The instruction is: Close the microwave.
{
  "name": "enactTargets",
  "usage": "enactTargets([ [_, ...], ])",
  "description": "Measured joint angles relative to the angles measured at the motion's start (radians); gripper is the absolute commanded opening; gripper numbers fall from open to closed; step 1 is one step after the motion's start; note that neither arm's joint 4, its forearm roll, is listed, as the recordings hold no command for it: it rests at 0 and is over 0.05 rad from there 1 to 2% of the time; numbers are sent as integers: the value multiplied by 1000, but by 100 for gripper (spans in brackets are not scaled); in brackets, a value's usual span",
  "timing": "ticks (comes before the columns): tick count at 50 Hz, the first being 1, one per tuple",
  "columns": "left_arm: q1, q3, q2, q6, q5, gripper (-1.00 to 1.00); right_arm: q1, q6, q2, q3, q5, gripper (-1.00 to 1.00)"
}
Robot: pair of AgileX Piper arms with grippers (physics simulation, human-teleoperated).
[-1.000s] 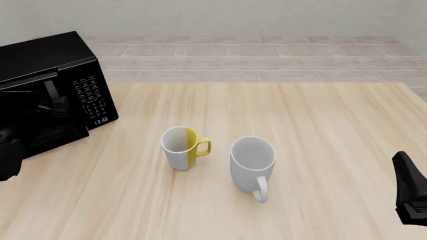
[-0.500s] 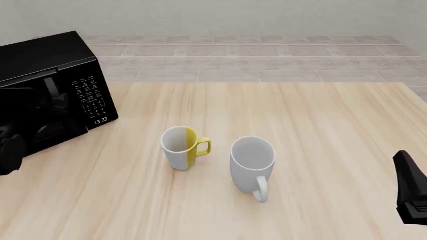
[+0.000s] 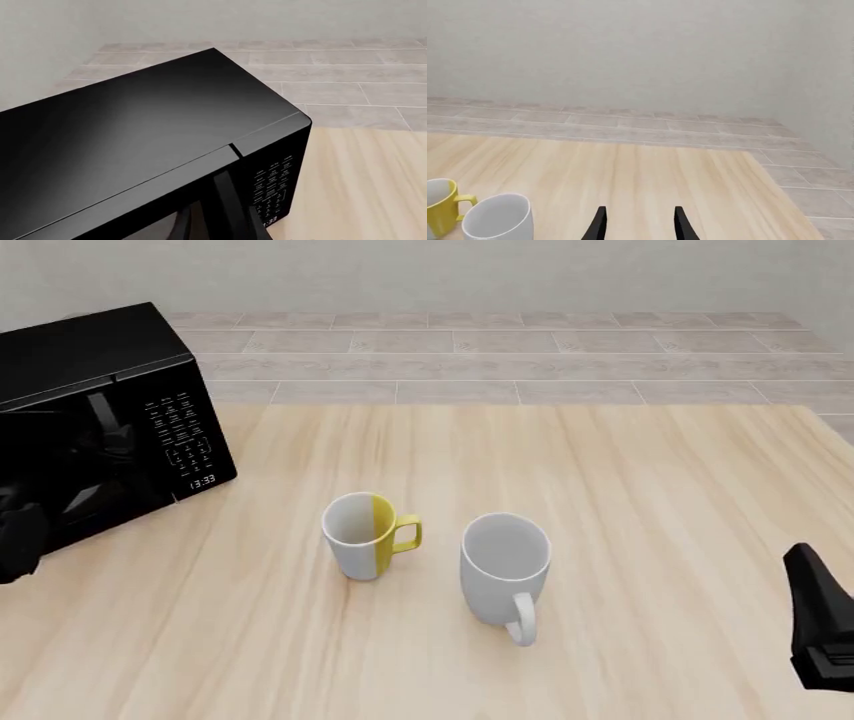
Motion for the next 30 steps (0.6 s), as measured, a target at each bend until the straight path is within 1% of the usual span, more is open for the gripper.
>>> enactTargets([
  [10,9,-3,-5,-30,13,100,0,1,0,3,-1,100],
  [17,0,7,-4,-16,-5,100,1,0,0,6,-2,100],
  [23,-10,48,-34,3,-19,100,4,-1,0,9,-3,100],
  [30,-24,120,-130,22,-20,100,9,-1,0,10,-2,100],
])
